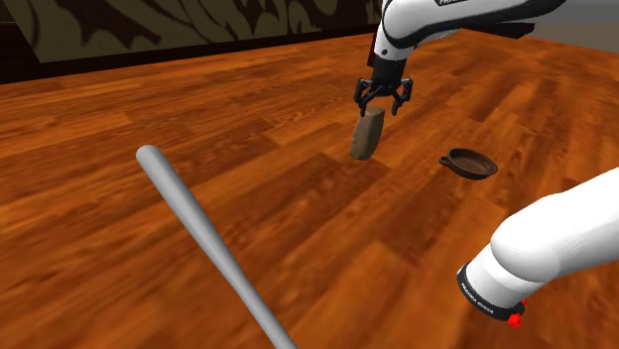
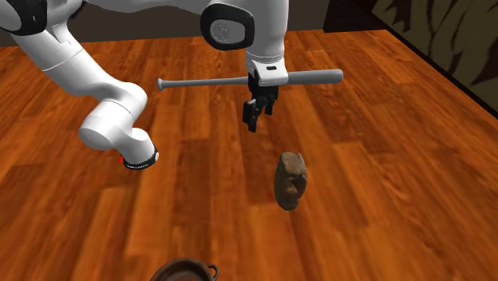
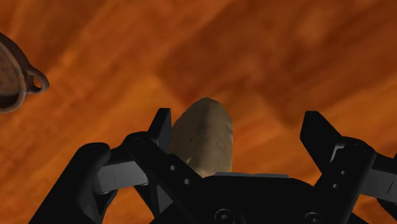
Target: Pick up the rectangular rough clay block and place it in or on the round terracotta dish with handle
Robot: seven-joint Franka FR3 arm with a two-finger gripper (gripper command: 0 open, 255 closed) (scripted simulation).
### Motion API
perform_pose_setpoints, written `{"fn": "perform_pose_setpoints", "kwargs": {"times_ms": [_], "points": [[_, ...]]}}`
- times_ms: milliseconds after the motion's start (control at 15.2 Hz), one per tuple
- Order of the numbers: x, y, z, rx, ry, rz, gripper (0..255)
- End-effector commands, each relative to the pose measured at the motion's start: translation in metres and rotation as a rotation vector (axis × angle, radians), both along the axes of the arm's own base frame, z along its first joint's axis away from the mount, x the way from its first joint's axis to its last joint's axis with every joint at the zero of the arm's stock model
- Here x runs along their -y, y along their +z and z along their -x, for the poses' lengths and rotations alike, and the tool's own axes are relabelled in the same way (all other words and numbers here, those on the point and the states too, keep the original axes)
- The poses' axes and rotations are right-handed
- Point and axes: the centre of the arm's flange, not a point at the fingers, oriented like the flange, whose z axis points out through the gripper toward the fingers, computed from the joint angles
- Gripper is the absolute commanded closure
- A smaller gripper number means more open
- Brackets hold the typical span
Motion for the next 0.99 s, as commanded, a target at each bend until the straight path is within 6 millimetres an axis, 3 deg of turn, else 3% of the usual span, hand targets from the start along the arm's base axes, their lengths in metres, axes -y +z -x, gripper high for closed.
{"fn": "perform_pose_setpoints", "kwargs": {"times_ms": [0, 462, 924], "points": [[0.018, -0.007, -0.019, 0.017, -0.102, -0.008, 0], [0.084, -0.026, -0.073, 0.066, -0.425, -0.032, 0], [0.086, -0.063, -0.074, 0.066, -0.425, -0.032, 0]]}}
